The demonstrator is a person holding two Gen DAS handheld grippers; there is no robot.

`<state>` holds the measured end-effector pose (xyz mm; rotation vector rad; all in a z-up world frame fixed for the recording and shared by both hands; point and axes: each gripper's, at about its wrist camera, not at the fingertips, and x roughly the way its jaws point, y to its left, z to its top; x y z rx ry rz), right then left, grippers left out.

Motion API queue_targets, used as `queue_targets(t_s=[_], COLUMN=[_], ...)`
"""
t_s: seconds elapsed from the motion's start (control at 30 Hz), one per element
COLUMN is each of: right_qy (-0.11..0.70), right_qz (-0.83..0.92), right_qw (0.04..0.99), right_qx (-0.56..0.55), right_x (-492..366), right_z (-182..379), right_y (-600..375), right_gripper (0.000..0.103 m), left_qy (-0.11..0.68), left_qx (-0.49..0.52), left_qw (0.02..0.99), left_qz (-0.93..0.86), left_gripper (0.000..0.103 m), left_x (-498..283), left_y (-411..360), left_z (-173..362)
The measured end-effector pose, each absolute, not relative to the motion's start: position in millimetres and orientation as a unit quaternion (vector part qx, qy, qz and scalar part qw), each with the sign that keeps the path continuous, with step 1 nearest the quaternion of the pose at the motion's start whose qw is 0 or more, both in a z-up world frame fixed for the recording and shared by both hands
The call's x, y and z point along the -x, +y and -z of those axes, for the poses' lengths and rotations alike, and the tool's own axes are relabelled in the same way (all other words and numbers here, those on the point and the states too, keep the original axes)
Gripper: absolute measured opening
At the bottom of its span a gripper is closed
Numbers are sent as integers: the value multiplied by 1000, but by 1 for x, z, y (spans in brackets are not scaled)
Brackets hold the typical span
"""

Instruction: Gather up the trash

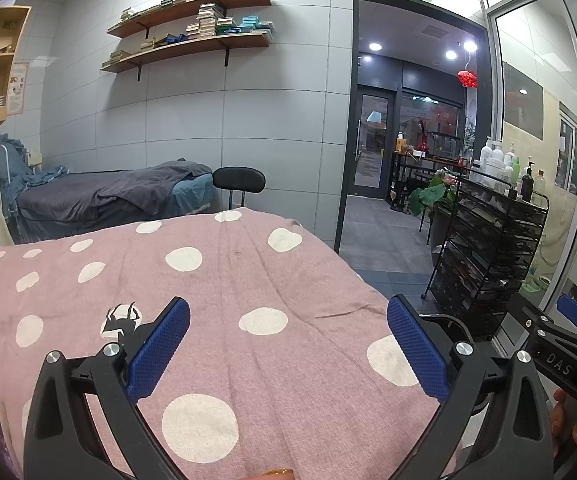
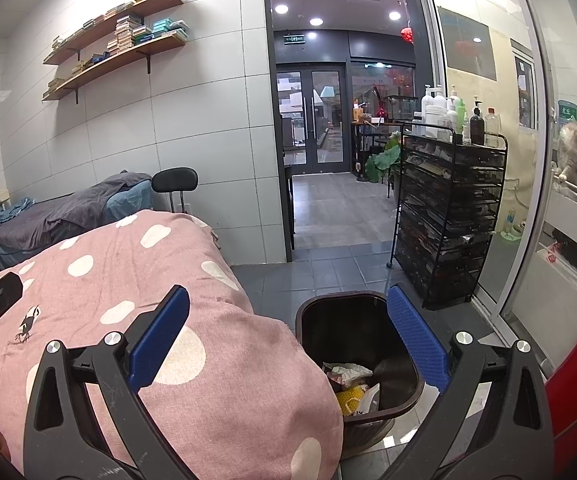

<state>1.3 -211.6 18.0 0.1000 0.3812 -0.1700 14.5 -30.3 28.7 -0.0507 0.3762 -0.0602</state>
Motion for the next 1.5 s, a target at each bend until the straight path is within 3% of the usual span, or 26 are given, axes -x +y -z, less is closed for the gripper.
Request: queue_targets(t_s=[1.5], right_qy=[195], right_qz=[91], right_qw=[975], right_qx=[-54], right_x=[-1], right_z=[-13], right_y=[-209], right_gripper=[97], left_qy=[193], left_qx=[31], left_qw=[980], left_qz=[39], left_gripper=[97], left_x=[-14], left_y=[-34], left_z=[-25])
